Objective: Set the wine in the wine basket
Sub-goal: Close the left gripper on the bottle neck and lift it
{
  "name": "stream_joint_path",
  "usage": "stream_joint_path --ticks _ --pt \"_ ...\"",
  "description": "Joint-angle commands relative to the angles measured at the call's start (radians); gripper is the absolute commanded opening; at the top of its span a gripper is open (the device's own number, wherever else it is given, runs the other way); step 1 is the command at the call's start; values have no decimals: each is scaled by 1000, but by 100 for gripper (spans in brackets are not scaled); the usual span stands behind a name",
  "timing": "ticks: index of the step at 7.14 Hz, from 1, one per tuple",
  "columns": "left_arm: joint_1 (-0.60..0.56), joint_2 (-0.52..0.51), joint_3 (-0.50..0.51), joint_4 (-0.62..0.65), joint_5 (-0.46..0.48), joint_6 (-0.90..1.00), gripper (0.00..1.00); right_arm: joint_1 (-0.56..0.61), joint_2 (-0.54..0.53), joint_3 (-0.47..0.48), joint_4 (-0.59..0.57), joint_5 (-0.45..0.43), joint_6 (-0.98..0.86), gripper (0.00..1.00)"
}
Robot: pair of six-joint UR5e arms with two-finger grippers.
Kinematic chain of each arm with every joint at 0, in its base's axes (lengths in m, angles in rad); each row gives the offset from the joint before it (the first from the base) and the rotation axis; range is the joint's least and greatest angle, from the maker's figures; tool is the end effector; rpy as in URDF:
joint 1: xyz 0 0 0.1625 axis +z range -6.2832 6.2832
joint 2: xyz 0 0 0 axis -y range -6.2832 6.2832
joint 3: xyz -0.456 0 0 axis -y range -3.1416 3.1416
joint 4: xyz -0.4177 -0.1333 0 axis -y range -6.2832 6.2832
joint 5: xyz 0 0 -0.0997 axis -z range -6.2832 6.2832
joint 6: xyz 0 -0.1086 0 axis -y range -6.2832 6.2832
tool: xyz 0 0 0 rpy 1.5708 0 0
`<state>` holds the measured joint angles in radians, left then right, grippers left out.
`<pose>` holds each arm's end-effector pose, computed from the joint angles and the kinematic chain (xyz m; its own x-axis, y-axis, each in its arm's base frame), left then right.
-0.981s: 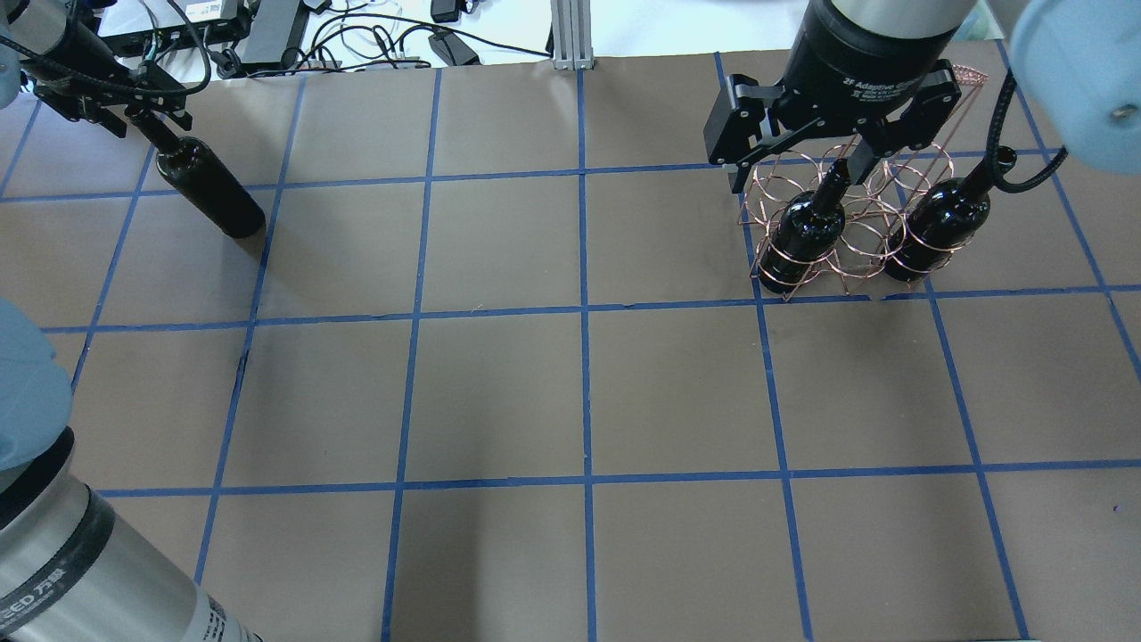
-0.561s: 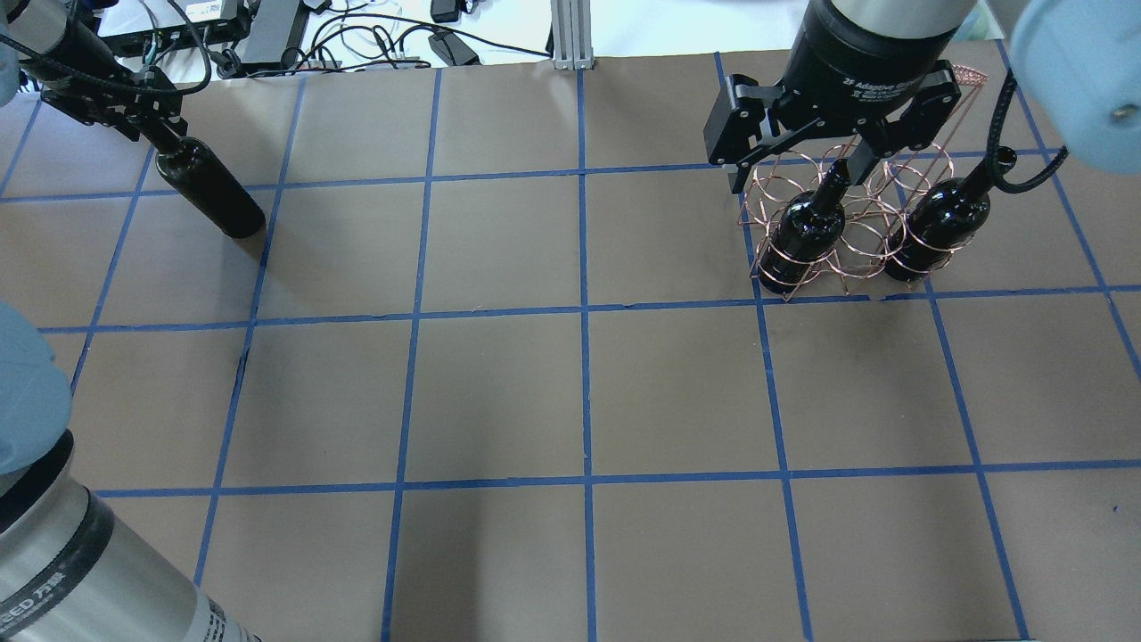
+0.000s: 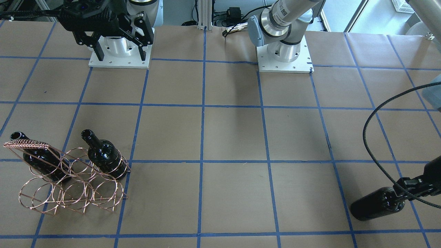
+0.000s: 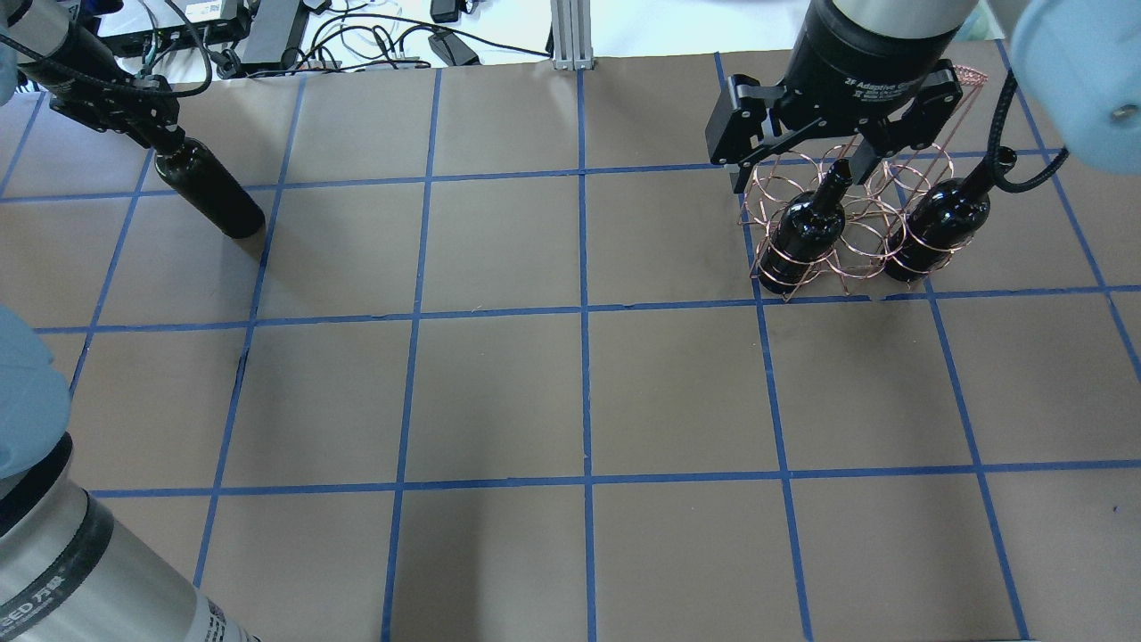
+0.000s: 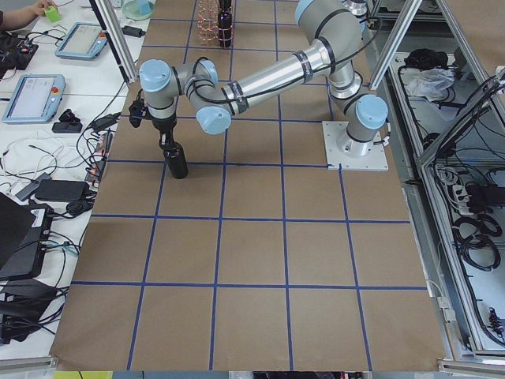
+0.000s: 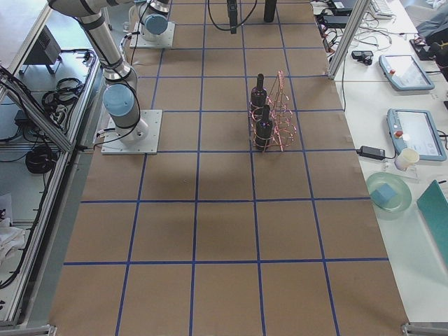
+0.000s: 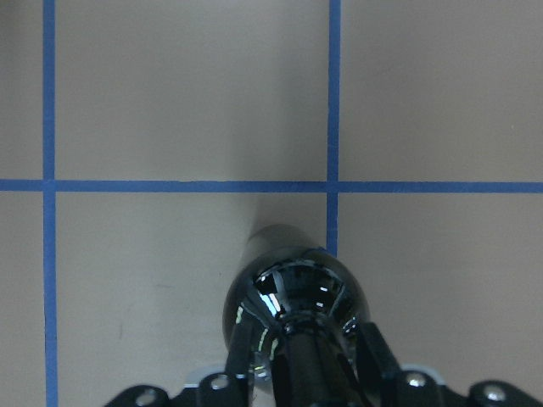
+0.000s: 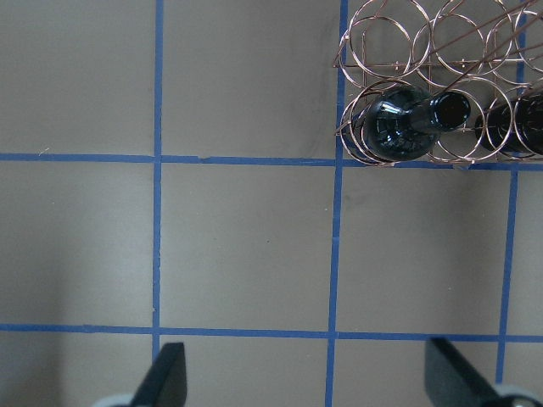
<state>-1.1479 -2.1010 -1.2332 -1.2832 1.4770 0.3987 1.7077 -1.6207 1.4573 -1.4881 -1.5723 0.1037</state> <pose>0.1770 -0.7429 0.3778 -0.9987 -0.0167 0.0491 -0.0226 0.9921 -0.1236 0.1998 -0.4747 0.5857 -0.9994 -0.0334 -0.0069 -0.0328 0.9962 -0.0803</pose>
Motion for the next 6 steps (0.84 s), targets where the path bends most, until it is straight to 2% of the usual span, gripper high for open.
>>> stream_joint_path --ticks 1,2,4,6 --pt "-1 3 0 -1 -3 0 11 1 -2 0 2 -2 1 100" --pt "-1 4 -2 -2 -3 0 0 1 -2 0 2 -2 1 100" --pt "-13 35 0 -48 2 0 0 0 -1 0 5 -5 -2 100" --pt "-87 102 -2 -102 14 -23 0 0 -1 0 5 -5 -2 100"
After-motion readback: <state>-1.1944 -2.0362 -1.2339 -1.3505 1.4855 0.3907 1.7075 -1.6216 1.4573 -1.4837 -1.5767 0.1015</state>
